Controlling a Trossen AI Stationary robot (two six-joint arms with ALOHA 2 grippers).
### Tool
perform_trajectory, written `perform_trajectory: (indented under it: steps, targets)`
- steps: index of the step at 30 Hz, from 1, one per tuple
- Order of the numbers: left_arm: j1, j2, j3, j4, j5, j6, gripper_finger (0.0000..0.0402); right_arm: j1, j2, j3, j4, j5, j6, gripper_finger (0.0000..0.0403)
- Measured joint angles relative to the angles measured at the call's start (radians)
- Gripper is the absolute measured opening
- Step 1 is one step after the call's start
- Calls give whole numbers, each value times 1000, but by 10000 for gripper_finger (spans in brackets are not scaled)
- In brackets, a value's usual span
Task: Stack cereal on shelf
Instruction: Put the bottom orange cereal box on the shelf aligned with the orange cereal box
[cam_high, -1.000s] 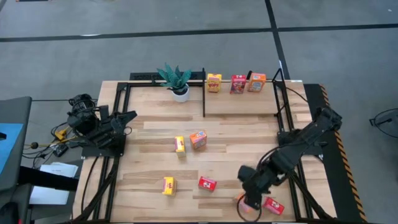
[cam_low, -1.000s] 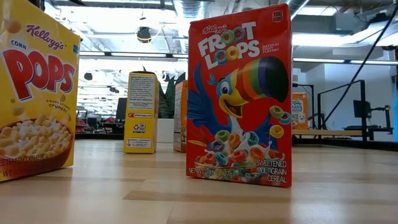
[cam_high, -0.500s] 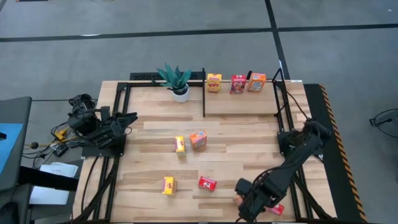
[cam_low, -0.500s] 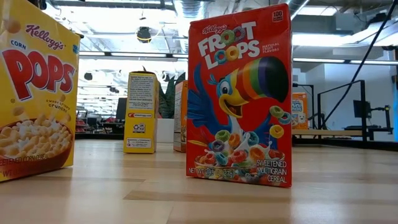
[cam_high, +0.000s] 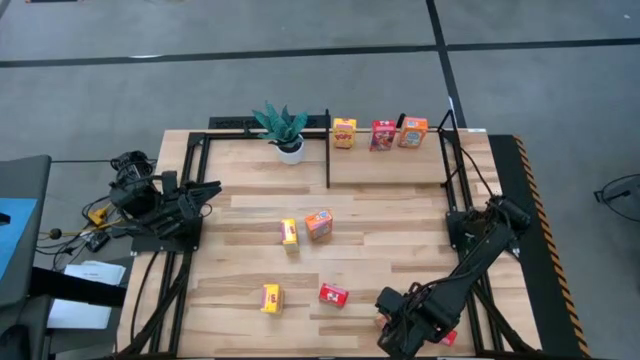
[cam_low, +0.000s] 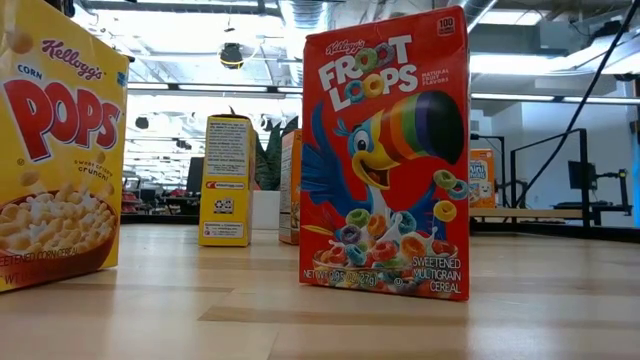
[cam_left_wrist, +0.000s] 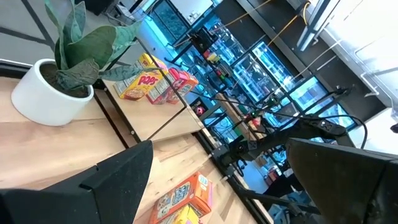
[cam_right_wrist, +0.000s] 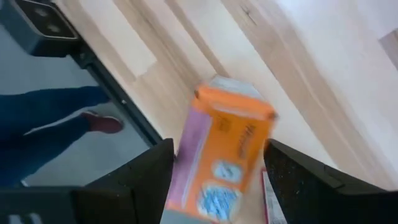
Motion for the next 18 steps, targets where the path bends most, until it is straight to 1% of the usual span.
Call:
perform_trajectory:
  steps: [18]
  targets:
    - [0, 0, 0, -4, 0, -4, 359, -18, 44, 2, 16, -4, -23, 275]
